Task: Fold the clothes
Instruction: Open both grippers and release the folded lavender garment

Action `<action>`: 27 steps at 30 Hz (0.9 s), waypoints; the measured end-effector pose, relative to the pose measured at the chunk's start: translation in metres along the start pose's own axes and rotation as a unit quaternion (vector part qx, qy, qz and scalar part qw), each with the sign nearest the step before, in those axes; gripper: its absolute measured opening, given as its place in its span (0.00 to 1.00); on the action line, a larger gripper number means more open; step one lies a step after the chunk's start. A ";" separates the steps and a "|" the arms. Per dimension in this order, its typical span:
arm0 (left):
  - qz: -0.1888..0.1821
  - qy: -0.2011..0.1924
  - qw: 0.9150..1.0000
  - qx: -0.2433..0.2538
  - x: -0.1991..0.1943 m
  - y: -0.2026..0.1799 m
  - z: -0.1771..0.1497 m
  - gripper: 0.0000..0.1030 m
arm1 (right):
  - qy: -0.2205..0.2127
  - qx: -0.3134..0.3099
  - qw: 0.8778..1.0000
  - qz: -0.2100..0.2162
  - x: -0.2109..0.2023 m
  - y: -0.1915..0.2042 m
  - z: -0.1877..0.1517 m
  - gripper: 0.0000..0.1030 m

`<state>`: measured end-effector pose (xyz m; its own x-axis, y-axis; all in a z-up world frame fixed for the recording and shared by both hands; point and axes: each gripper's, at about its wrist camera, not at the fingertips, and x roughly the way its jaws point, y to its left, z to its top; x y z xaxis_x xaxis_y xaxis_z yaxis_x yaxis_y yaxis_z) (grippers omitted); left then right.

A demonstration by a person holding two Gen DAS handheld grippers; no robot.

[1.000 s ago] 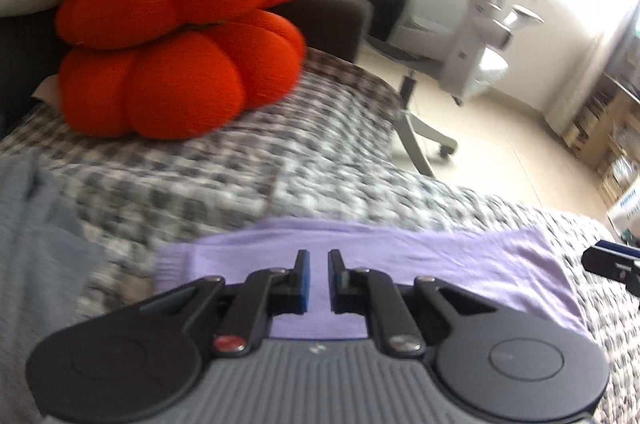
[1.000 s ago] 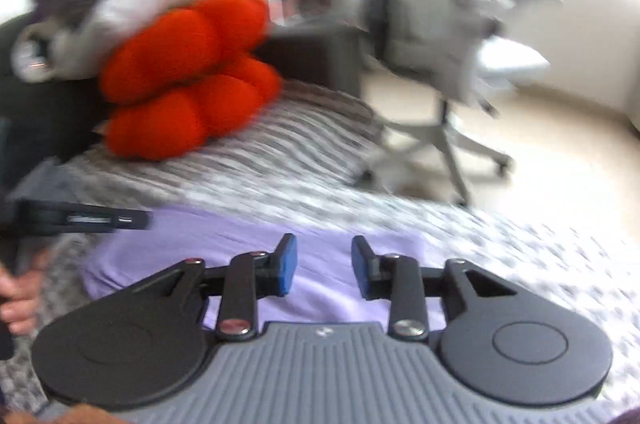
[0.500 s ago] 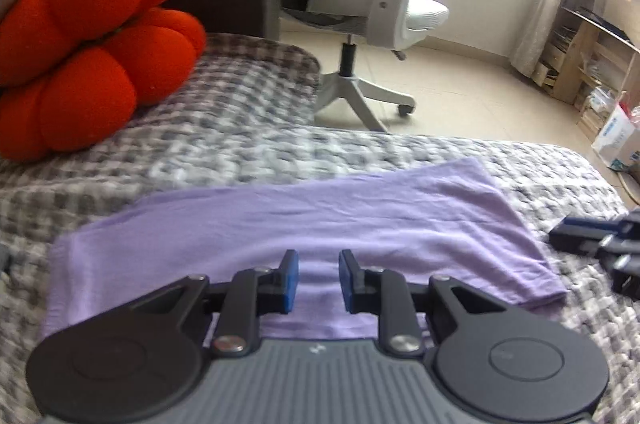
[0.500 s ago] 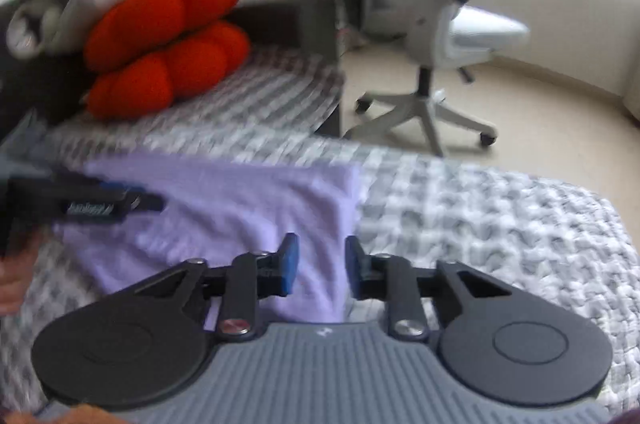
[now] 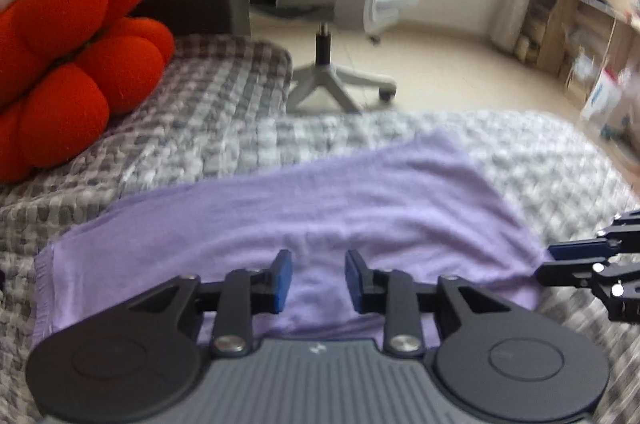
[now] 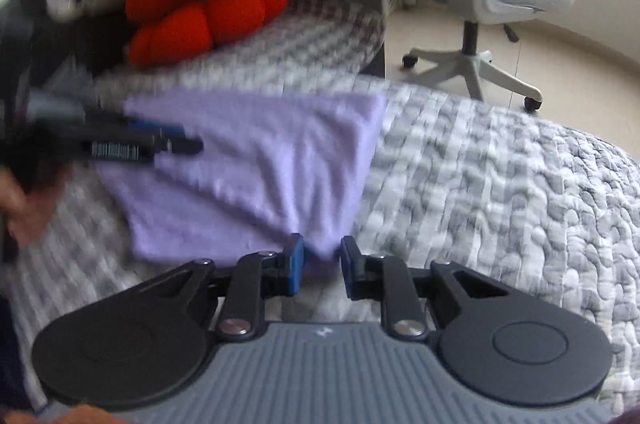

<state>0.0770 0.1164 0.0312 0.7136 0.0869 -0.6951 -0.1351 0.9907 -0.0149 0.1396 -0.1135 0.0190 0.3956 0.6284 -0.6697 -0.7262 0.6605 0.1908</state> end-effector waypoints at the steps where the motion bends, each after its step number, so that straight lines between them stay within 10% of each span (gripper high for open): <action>1: -0.007 -0.010 1.000 0.000 -0.002 -0.004 0.002 0.35 | -0.012 0.017 1.000 0.006 -0.001 -0.004 0.003 0.21; 7: -0.033 -0.007 0.999 0.007 0.011 -0.033 0.002 0.36 | -0.068 0.098 0.993 -0.015 0.020 -0.018 0.023 0.14; 17: -0.033 0.001 0.998 0.049 0.025 -0.056 -0.007 0.35 | -0.038 0.058 0.998 -0.008 0.083 -0.022 0.057 0.00; 27: -0.051 0.009 0.998 0.047 0.025 -0.049 -0.004 0.35 | -0.082 0.014 0.991 -0.106 0.100 -0.028 0.058 0.04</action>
<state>0.0985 0.0694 0.0114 0.7079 -0.0166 -0.7061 0.0030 0.9998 -0.0204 0.2322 -0.0454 -0.0114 0.6252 0.5318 -0.5712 -0.6027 0.7940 0.0795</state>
